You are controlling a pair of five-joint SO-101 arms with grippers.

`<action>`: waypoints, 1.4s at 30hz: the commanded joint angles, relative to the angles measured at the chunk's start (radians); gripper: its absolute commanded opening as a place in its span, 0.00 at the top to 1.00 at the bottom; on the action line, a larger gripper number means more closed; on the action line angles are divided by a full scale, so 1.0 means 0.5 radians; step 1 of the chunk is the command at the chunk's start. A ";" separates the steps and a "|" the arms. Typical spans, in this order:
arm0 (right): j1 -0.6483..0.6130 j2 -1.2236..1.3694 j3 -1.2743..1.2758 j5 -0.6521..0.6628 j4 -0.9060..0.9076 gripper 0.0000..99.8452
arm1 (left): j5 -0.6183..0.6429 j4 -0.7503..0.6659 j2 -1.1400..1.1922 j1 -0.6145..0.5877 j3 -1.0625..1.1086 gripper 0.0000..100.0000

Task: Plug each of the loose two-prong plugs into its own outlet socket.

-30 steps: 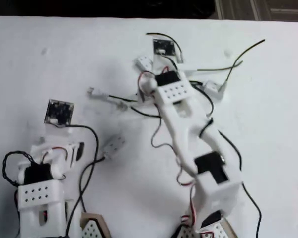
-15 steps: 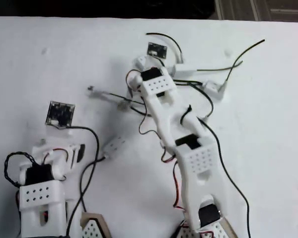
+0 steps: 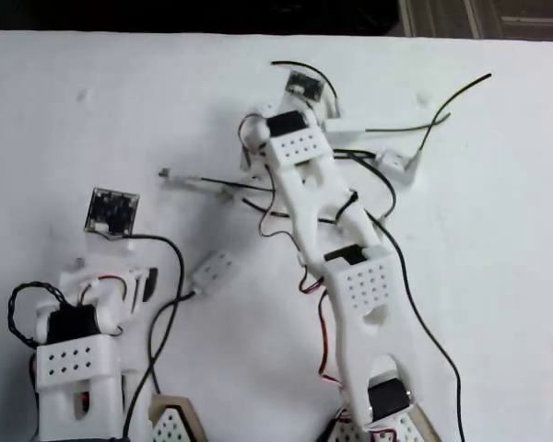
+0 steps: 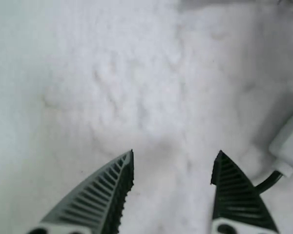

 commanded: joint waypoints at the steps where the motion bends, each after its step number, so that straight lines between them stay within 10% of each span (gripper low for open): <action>1: 0.020 -0.023 -0.199 -0.015 0.005 0.82 | 0.018 -0.040 -0.035 -0.014 -0.009 0.74; 25: -0.041 0.397 -0.230 0.101 -0.281 0.95 | 0.018 -0.040 -0.035 -0.014 -0.009 0.74; 42: -0.087 0.336 -0.743 0.377 0.173 0.96 | 0.018 -0.040 -0.035 -0.014 -0.006 0.74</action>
